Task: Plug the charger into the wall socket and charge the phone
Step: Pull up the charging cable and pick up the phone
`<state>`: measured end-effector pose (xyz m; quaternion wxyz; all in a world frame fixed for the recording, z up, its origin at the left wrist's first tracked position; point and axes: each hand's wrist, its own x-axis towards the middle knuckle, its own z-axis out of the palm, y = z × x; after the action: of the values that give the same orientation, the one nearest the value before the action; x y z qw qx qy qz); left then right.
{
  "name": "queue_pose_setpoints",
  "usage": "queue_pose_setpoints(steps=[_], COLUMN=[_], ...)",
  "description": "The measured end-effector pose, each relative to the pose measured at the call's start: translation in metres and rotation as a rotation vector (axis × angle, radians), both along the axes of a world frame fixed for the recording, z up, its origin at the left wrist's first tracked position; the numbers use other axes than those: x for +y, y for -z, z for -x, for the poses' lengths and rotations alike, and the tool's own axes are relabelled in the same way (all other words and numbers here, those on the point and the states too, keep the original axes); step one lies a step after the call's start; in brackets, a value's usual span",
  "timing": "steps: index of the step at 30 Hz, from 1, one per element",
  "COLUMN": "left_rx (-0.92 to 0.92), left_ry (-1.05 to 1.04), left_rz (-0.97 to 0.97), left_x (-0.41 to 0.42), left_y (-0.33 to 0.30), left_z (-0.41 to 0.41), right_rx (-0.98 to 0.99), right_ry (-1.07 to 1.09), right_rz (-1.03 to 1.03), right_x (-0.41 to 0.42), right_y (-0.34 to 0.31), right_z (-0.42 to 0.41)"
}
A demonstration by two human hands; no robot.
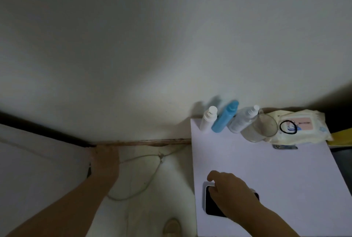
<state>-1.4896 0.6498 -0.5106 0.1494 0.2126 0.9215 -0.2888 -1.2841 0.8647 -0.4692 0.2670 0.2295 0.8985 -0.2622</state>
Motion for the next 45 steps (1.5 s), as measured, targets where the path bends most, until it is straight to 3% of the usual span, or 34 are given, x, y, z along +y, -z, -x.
queue_pose_setpoints(steps=[3,7,10,12,13,17,26,32,37,41,45], left_rx=[-0.153,-0.327,-0.225,-0.138,-0.132,-0.175,-0.340,-0.462,-0.475,-0.365,-0.162], left_ry=[-0.221,-0.230,-0.064,-0.079,-0.070,-0.092,-0.057,-0.280,-0.439,-0.419,-0.455], left_rz=[0.050,-0.016,-0.268,-0.474,-0.464,-0.540,-1.083,-1.544,-1.756,-1.820,-1.856], left_x=[-0.025,-0.045,-0.035,-0.031,-0.029,-0.024,-0.043,-0.052,-0.054,-0.046,-0.052], left_y=[-0.004,-0.013,-0.036,-0.050,-0.055,-0.091,-0.182,-0.218,-0.229,-0.232,-0.222], left_z=[0.008,0.007,-0.002,-0.001,-0.005,-0.021,-0.047,-0.060,-0.063,-0.063,-0.045], right_rx=[0.014,0.050,0.044,0.046,0.051,0.097,0.296,0.299,0.202,0.087,-0.012], right_ry=[0.001,-0.002,-0.022,-0.040,-0.039,-0.025,0.127,0.057,-0.068,-0.084,-0.023], right_rz=[0.017,0.035,0.059,0.065,0.067,0.075,0.109,0.101,0.471,0.798,0.844], right_x=[-0.004,-0.014,-0.020,-0.023,-0.025,-0.032,-0.046,-0.058,-0.085,-0.102,-0.093], right_y=[0.004,0.002,-0.006,-0.011,-0.014,-0.028,-0.059,-0.064,-0.073,-0.085,-0.090], right_z=[0.003,0.011,0.018,0.022,0.024,0.029,0.054,0.062,0.054,0.048,0.040])
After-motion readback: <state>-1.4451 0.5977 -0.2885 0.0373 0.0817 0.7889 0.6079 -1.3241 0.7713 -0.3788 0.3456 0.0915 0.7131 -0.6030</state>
